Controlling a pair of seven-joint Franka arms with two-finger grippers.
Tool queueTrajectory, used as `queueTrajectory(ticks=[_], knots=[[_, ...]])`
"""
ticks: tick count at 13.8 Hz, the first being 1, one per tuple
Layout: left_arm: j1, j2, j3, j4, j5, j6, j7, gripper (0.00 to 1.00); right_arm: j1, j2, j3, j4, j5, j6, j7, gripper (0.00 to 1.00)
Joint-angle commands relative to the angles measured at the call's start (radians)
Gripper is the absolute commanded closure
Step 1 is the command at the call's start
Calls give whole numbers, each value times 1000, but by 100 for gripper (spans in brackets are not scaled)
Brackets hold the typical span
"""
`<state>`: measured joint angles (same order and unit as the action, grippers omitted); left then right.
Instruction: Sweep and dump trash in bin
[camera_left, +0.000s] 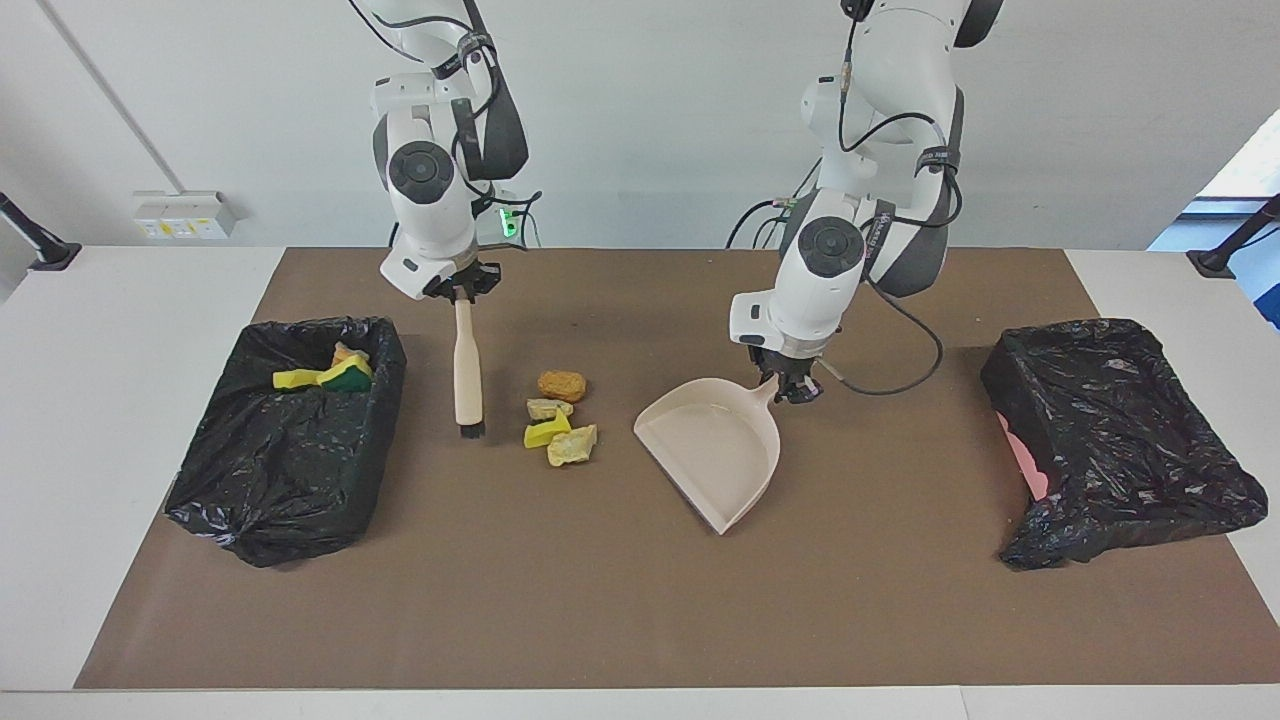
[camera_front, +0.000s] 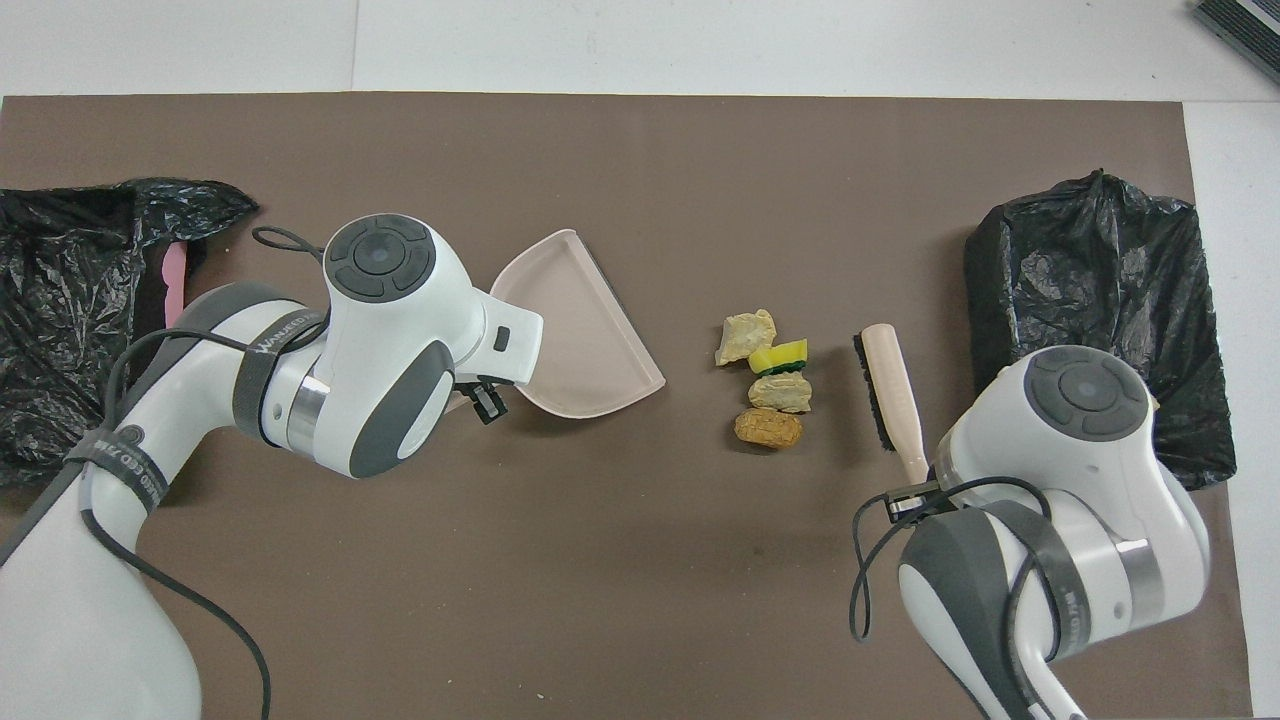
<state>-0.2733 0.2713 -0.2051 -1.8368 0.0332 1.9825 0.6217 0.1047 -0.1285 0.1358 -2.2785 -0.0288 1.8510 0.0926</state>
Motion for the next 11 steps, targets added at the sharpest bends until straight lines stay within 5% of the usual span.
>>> queueTrajectory(ticks=[1, 5, 11], knots=[[-4, -38, 1, -34, 22, -33, 82, 100, 45, 56, 4, -3, 55, 74, 6, 100], [-38, -92, -7, -137, 24, -5, 132, 100, 104, 193, 5, 89, 73, 197, 10, 100], [-70, -142, -11, -228, 22, 65, 115, 100, 228, 279, 16, 171, 402, 234, 75, 100]])
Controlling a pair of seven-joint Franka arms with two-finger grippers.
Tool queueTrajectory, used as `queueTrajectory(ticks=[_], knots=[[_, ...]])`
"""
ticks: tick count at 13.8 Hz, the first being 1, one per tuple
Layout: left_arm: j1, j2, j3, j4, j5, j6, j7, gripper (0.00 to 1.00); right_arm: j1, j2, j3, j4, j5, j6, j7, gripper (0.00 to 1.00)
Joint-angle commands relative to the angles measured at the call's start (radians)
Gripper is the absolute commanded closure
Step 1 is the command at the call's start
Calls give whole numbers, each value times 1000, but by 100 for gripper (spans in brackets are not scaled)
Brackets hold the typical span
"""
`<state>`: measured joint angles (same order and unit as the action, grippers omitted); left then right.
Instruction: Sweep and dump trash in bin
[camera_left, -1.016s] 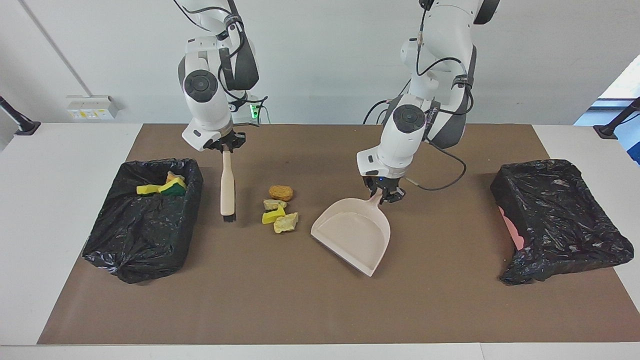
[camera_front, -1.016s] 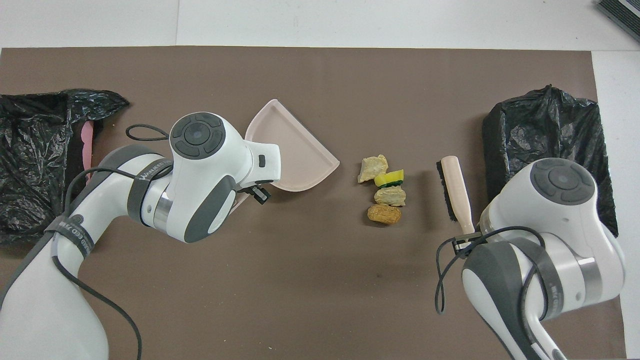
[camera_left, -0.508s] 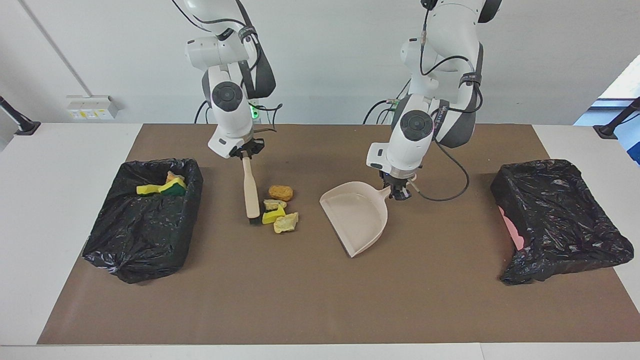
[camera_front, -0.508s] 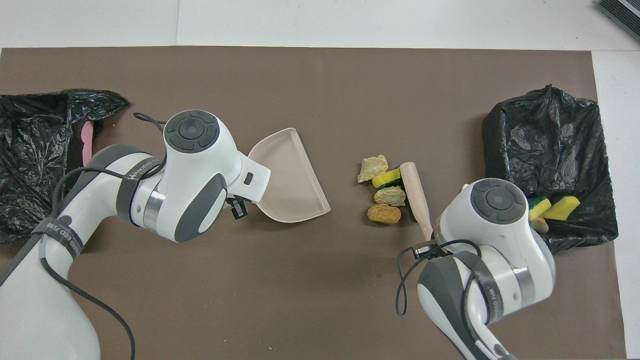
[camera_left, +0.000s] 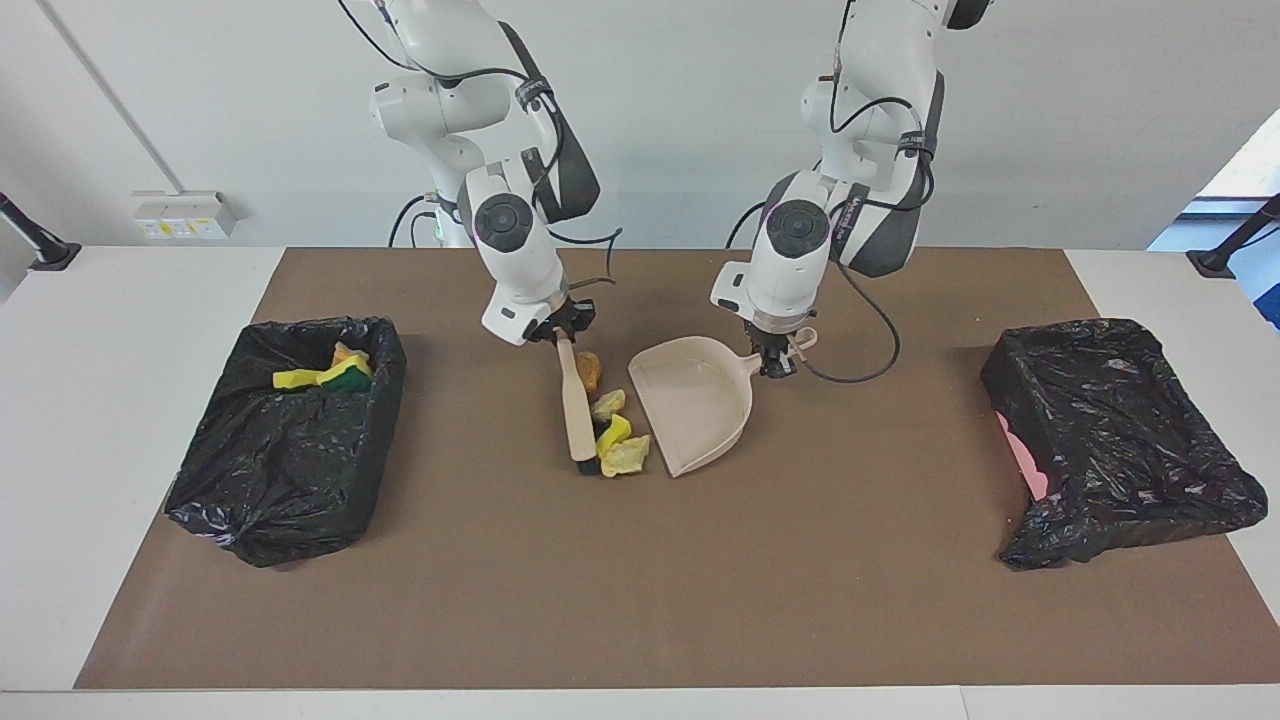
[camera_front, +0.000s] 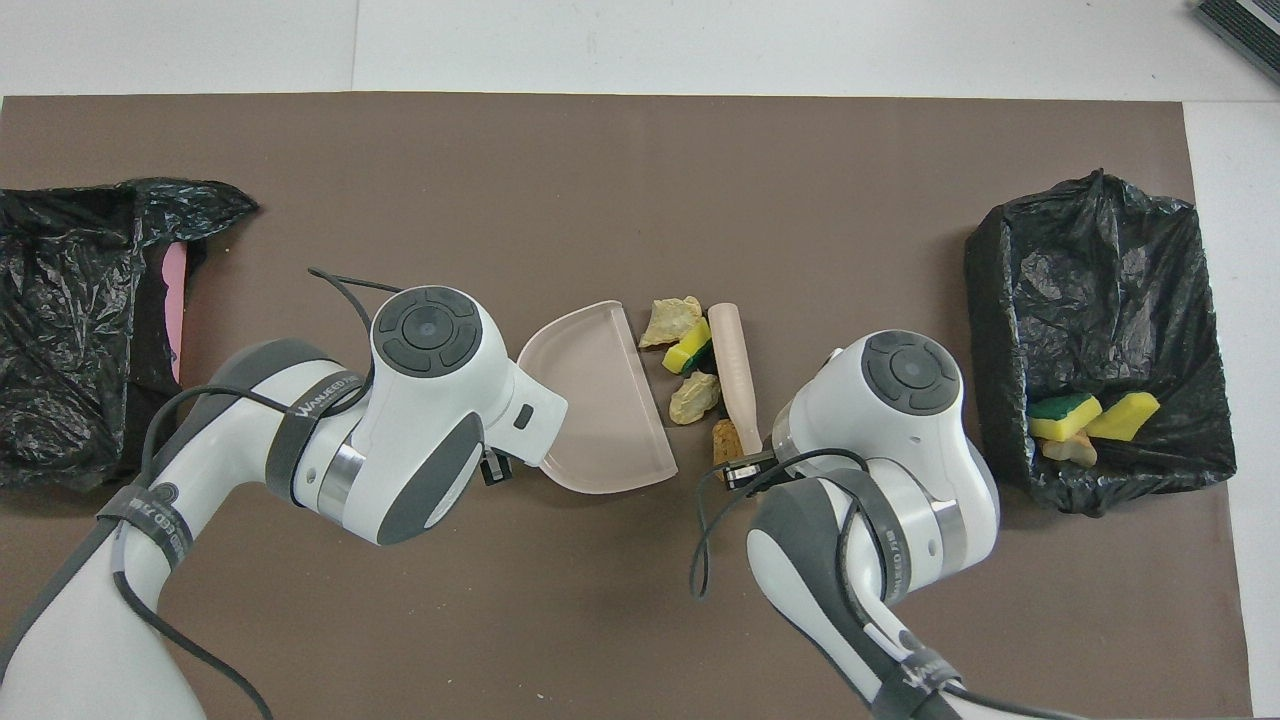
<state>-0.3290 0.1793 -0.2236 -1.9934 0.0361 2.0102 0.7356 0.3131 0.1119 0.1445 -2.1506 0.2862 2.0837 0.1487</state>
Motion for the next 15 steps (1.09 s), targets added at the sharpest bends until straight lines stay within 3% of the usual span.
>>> queueTrajectory(ticks=[1, 4, 6, 9, 10, 11, 13, 15], knots=[[-13, -58, 7, -96, 19, 51, 2, 100, 26, 37, 7, 47, 161, -17, 12, 100], [-4, -77, 7, -136, 19, 90, 1, 100, 2, 19, 0, 93, 293, -204, -75, 100], [-1, -78, 7, -137, 19, 90, 1, 100, -72, -29, -5, 132, 294, -360, -86, 100], [1, -78, 7, -150, 19, 120, 11, 100, -169, -168, -11, 136, 225, -597, -75, 100], [1, -80, 7, -156, 19, 128, 16, 100, -164, -205, -11, 100, 109, -605, -25, 100], [1, -83, 7, -157, 19, 130, 40, 100, -161, -257, -7, 2, -4, -526, 32, 100], [1, -84, 9, -157, 19, 128, 126, 100, -160, -330, -5, -107, -58, -436, 3, 100], [1, -86, 9, -156, 19, 122, 146, 100, -125, -311, -5, -132, -65, -401, 26, 100]])
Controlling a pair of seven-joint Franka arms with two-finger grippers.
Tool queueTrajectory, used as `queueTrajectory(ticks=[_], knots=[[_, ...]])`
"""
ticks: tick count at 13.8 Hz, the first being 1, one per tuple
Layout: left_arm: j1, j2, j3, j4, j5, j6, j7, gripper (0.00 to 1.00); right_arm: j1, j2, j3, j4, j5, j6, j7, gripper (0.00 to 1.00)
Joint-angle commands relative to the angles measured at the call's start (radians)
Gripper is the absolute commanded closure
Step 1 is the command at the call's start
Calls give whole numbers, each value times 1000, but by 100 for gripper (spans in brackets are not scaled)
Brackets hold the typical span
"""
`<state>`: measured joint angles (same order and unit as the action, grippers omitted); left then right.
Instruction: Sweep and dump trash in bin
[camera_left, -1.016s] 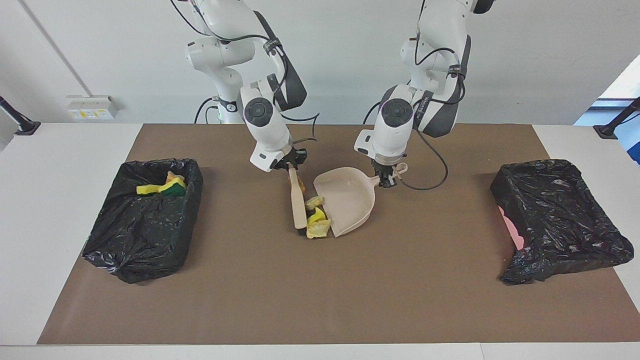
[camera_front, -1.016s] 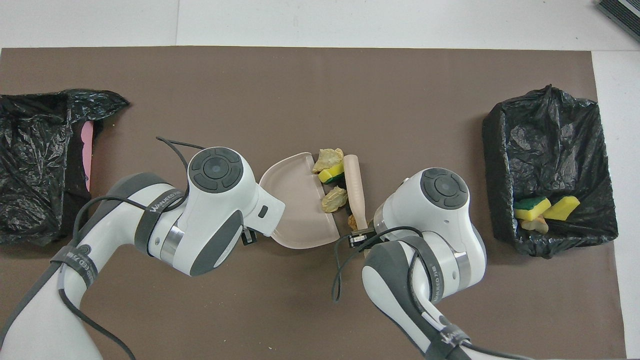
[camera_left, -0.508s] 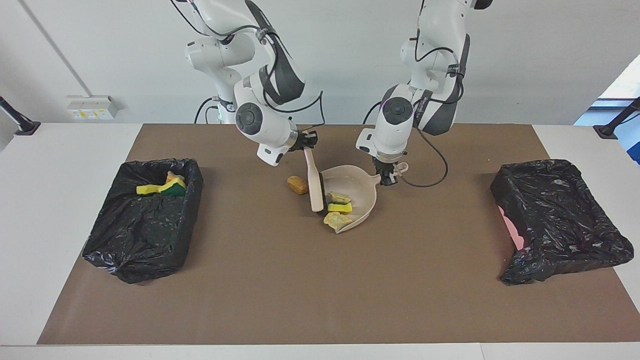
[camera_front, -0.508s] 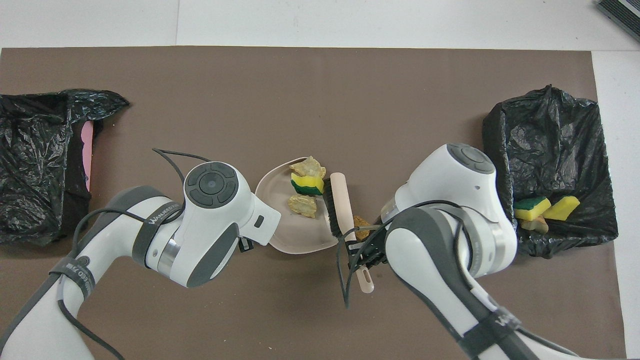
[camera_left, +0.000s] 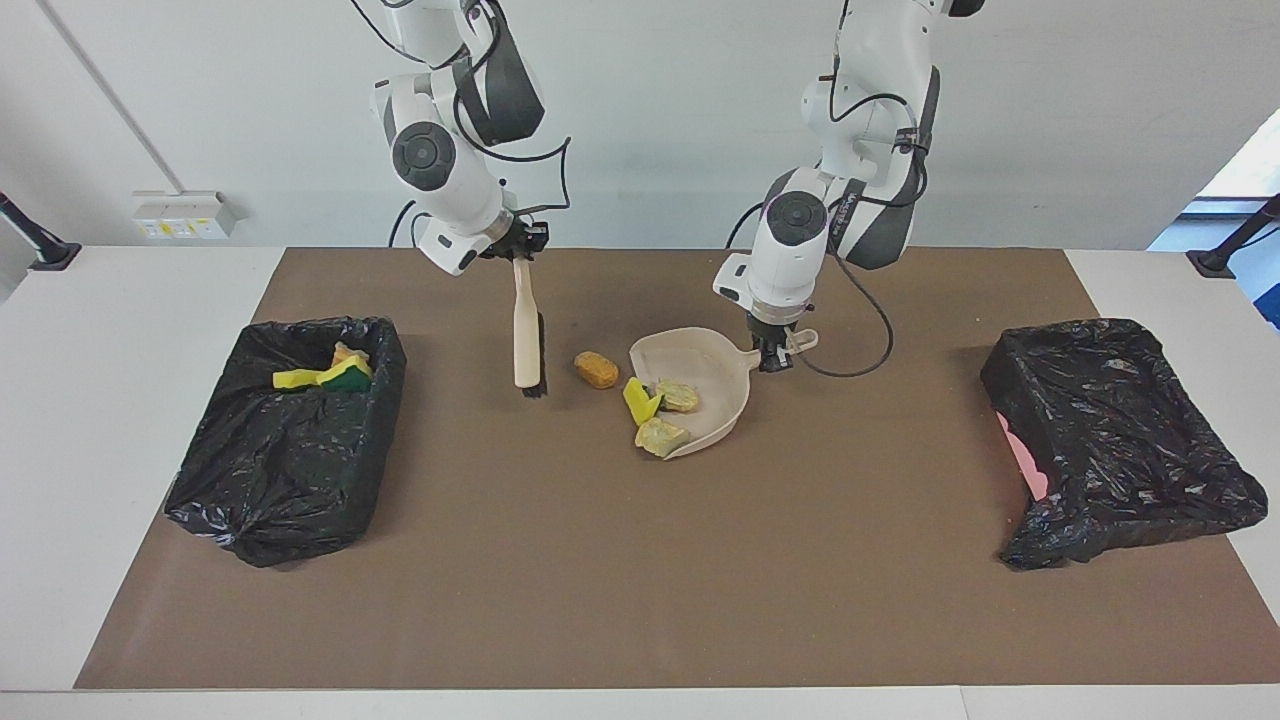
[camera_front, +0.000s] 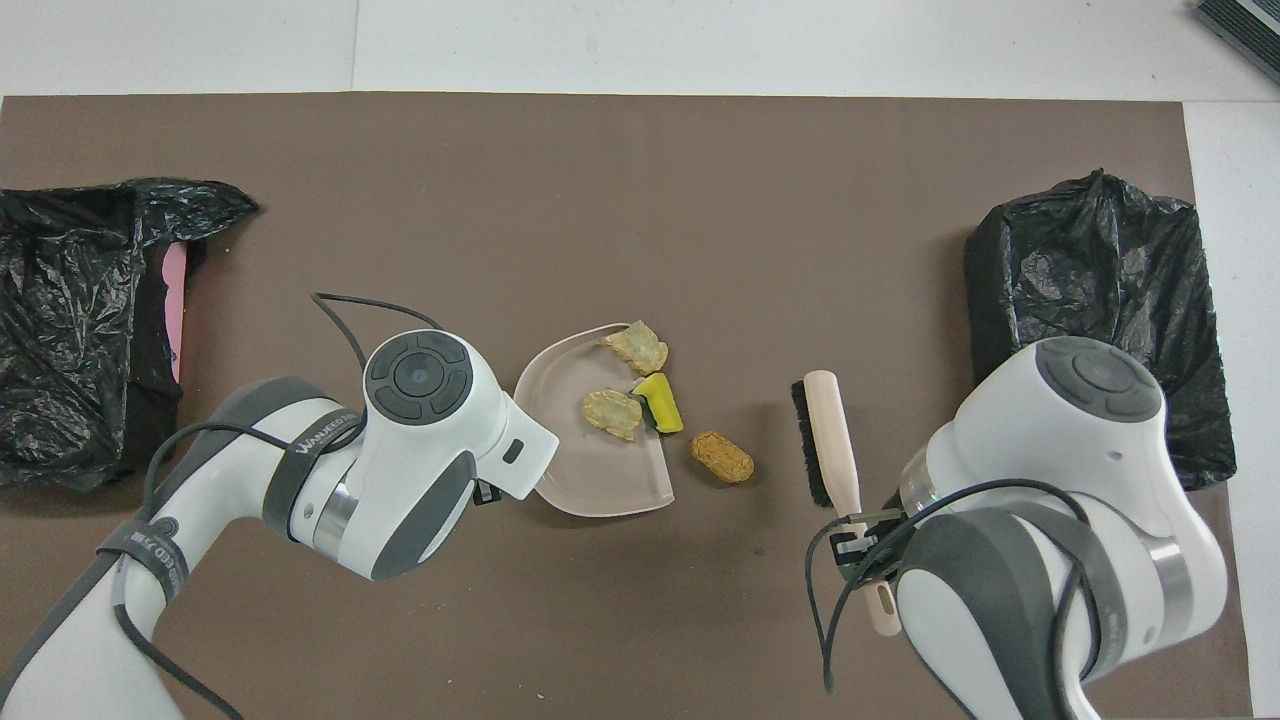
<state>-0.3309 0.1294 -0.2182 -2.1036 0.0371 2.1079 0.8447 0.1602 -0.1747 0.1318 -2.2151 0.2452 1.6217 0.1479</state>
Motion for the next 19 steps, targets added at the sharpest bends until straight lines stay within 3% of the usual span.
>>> queueTrajectory(ticks=[1, 4, 6, 9, 11, 13, 14, 16, 19], knots=[[1, -36, 3, -47, 20, 17, 37, 100, 51, -7, 9, -98, -26, 110, 94, 100], [-5, -39, 3, -47, 39, 9, 39, 100, 123, 16, 9, -159, -23, 236, 138, 100], [-11, -54, 3, -70, 52, 14, 39, 100, 153, 75, 11, -156, 9, 302, 31, 100], [-11, -59, 2, -75, 66, 21, 37, 100, 191, 133, 12, -92, 201, 340, -16, 100], [-11, -59, 2, -75, 66, 24, 36, 100, 240, 193, 12, -57, 360, 435, -24, 100], [-11, -57, 2, -73, 66, 32, 34, 100, 268, 221, 12, -3, 506, 442, -13, 100], [-11, -57, 2, -73, 66, 32, 34, 100, 271, 209, 12, 20, 511, 420, 21, 100], [-11, -57, 2, -73, 66, 35, 33, 100, 233, 150, -3, 60, 377, 251, 55, 100], [-10, -56, 2, -73, 66, 35, 33, 100, 186, 142, 11, 188, 0, 57, 41, 100]])
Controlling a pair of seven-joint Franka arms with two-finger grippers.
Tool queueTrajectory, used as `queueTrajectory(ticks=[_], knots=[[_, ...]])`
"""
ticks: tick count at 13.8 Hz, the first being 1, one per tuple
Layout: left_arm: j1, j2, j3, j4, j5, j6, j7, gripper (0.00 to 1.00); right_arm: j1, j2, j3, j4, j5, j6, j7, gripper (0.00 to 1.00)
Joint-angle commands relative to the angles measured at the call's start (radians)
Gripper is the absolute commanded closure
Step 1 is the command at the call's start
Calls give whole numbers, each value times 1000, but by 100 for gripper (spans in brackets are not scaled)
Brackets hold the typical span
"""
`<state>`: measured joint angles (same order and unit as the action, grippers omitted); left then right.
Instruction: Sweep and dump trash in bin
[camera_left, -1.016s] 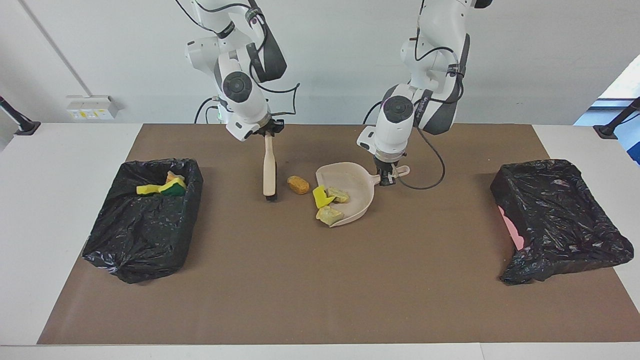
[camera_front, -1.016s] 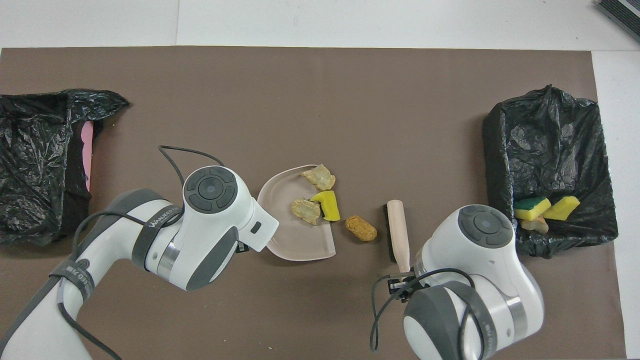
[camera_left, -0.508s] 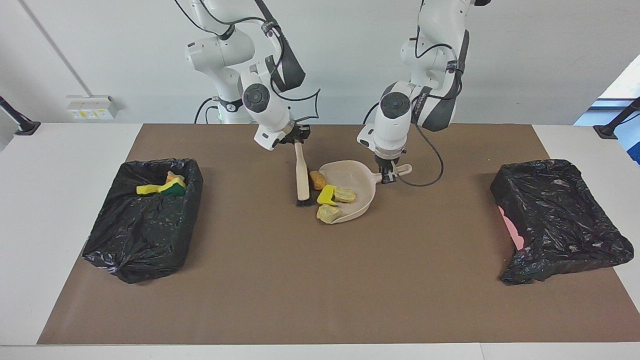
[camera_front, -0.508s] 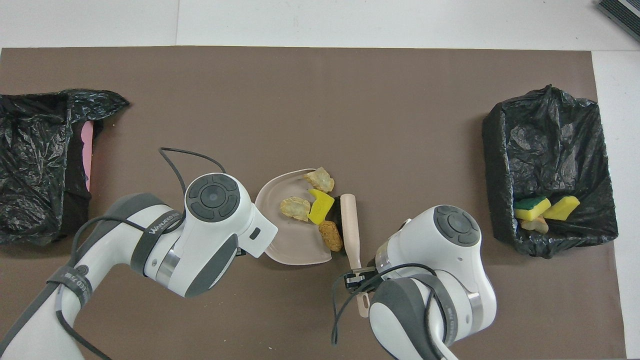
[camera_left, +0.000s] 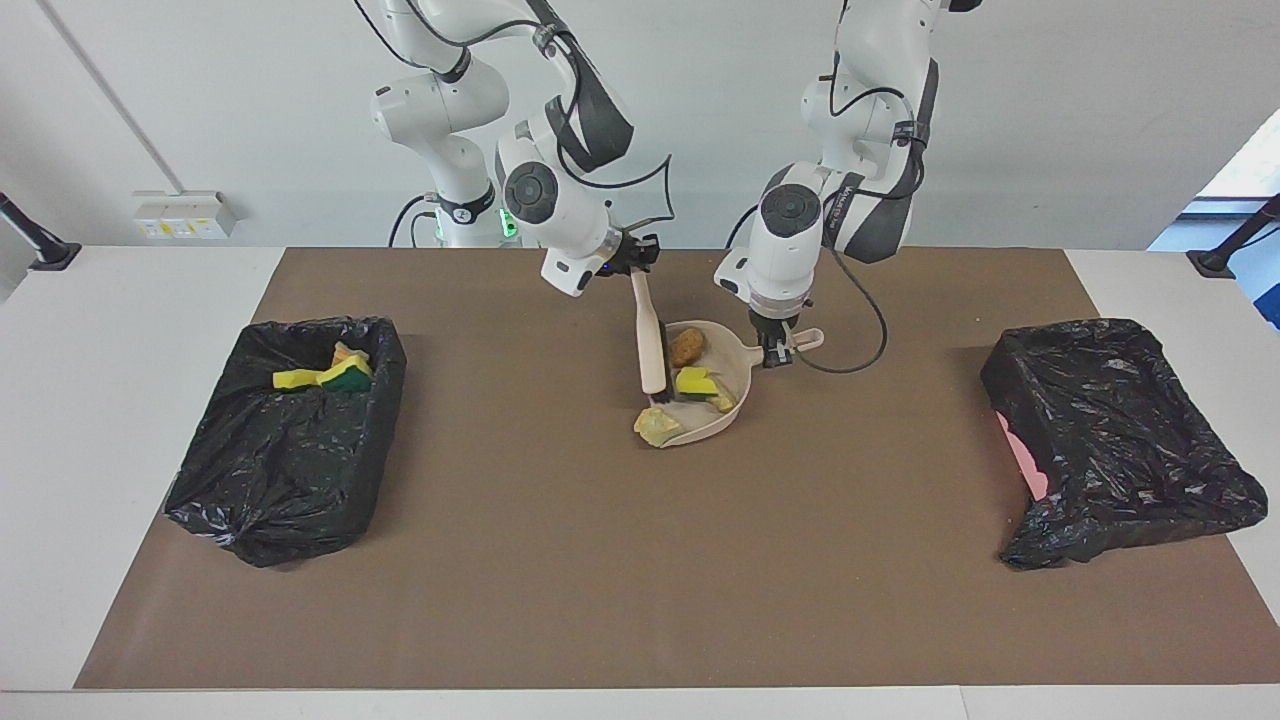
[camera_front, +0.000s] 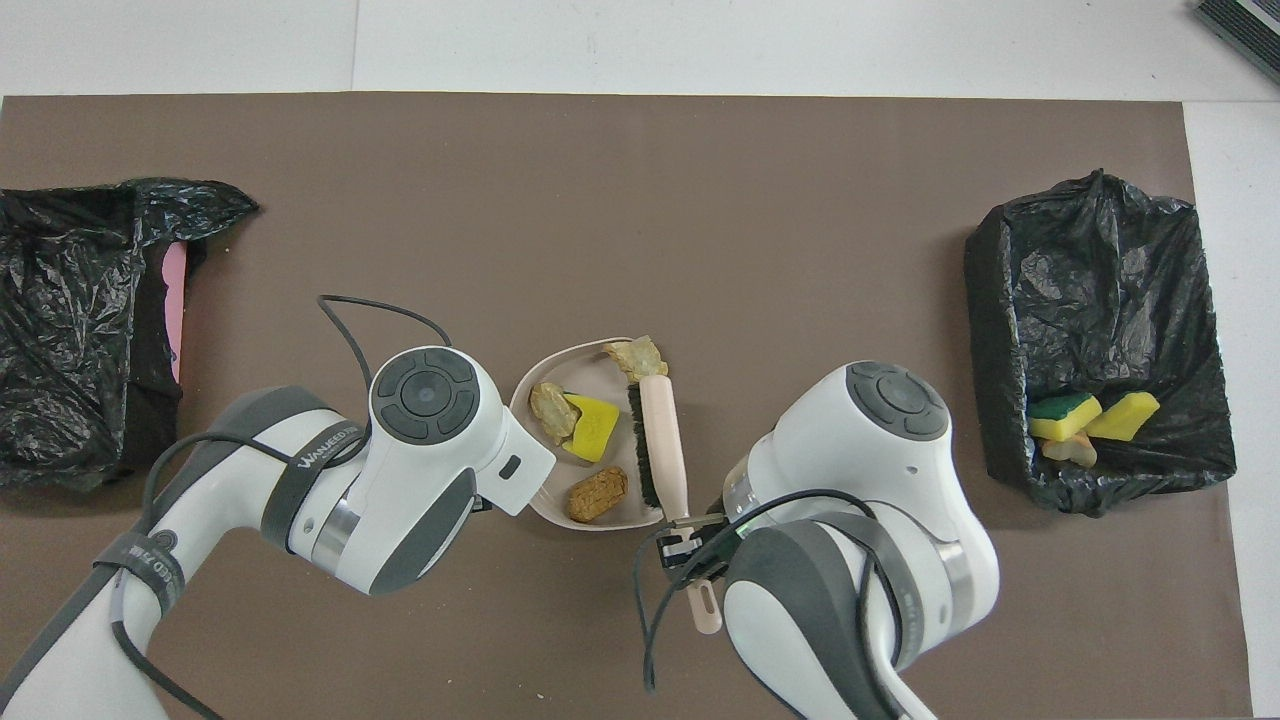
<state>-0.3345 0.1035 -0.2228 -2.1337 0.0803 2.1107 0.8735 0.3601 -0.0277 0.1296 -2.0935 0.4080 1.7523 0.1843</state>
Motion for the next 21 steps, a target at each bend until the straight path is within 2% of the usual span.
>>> queueTrajectory(ticks=[1, 4, 5, 6, 7, 10, 15, 18, 21], knots=[[-5, -30, 7, -43, 21, 32, 4, 100, -13, 6, 13, 82, -231, -71, -17, 100], [-1, -30, 7, -45, 21, 38, 1, 100, -26, 41, 12, 104, -341, 1, -138, 100], [-1, -30, 7, -46, 21, 40, 1, 100, -27, 96, 12, 172, -385, 16, -138, 100], [-1, -31, 7, -46, 21, 37, 2, 100, -29, 163, 12, 234, -393, 22, -138, 100], [-3, -31, 7, -46, 21, 32, 1, 100, -26, 205, 12, 254, -391, 33, -137, 100], [-3, -34, 7, -52, 21, 31, -28, 100, -21, 267, 15, 248, -355, 99, -122, 100], [-6, -33, 5, -52, 21, 38, -83, 100, -9, 232, 15, 170, -71, 69, -72, 100], [-5, -33, 7, -52, 21, 37, -82, 100, -23, 183, 16, 174, -60, -16, -26, 100], [0, -31, 7, -52, 21, 38, -70, 100, -58, 150, 12, 181, -61, -43, 133, 100]])
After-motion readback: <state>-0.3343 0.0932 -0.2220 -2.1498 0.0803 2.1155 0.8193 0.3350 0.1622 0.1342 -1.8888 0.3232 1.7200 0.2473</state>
